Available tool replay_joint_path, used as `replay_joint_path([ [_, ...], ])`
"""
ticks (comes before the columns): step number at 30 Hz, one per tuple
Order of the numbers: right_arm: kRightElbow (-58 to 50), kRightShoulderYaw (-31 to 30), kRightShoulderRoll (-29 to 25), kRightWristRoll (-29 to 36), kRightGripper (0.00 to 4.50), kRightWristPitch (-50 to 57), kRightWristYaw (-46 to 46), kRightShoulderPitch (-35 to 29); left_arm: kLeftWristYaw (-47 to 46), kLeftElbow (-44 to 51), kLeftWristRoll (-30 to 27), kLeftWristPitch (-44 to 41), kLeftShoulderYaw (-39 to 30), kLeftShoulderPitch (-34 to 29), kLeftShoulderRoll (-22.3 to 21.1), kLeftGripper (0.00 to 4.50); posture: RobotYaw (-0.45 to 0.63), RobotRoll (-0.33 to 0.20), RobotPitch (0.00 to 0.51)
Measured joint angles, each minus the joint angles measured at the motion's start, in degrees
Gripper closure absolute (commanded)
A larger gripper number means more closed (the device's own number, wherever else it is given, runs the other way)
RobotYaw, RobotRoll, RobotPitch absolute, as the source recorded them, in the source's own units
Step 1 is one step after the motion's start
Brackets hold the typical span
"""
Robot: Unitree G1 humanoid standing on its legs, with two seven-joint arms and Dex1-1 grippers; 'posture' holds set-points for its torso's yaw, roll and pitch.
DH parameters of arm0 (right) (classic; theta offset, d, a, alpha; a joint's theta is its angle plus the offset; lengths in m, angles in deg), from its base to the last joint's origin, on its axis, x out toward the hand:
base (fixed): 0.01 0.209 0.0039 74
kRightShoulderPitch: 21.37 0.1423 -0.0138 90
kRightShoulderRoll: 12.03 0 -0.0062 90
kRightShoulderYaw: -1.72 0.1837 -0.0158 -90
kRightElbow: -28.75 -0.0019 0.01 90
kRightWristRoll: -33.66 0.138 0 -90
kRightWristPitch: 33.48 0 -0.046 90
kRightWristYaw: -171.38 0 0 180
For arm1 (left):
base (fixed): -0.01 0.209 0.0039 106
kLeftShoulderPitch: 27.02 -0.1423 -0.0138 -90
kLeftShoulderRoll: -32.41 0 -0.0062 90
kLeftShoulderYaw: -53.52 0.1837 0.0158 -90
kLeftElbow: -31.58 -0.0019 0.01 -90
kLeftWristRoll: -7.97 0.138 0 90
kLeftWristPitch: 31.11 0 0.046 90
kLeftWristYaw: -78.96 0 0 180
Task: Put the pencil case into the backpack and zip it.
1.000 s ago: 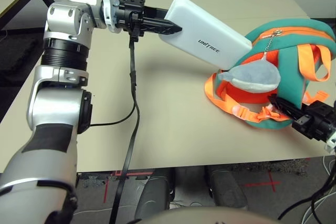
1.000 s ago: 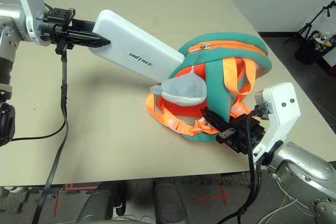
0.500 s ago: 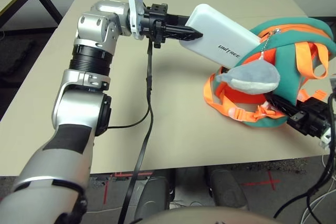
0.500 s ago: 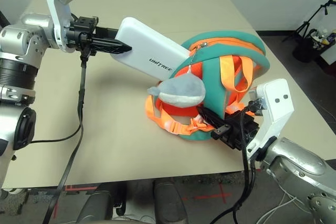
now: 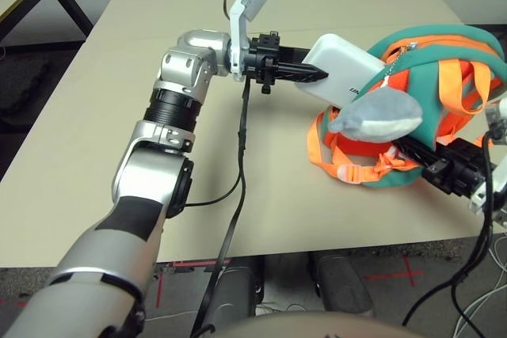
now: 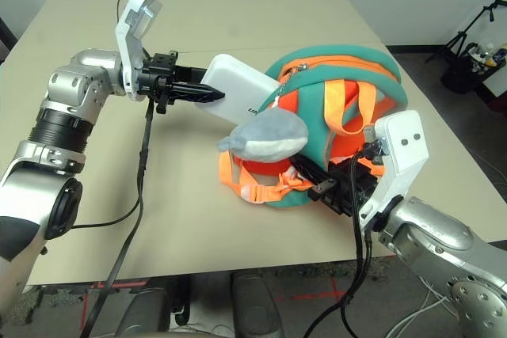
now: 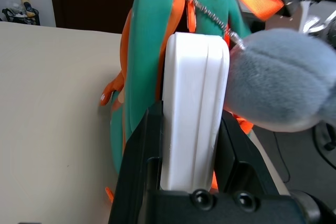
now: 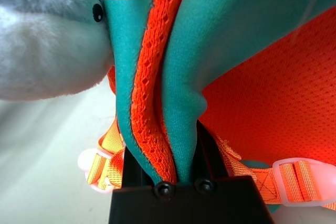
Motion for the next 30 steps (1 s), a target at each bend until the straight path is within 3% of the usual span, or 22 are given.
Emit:
replay_joint_path([
  [19,0.9,-2.2,1.4,-1.5,4.28,0.0,0.0,2.4,-3.4,-3.8,4.4,9.6,1.2,-2.7,4.5,3.15,-0.22,0.000,0.153],
  [29,1.1,-2.7,2.2,-2.6,4.28,0.0,-1.0,2.8,-4.7,-8.1,6.9,16.4,1.8,-3.1,6.4,3.15,-0.22,0.000,0.118],
  [30,1.1,-2.7,2.2,-2.8,4.28,0.0,-1.4,2.7,-4.7,-8.0,7.0,16.4,1.8,-3.4,6.4,2.80,-0.22,0.000,0.112],
])
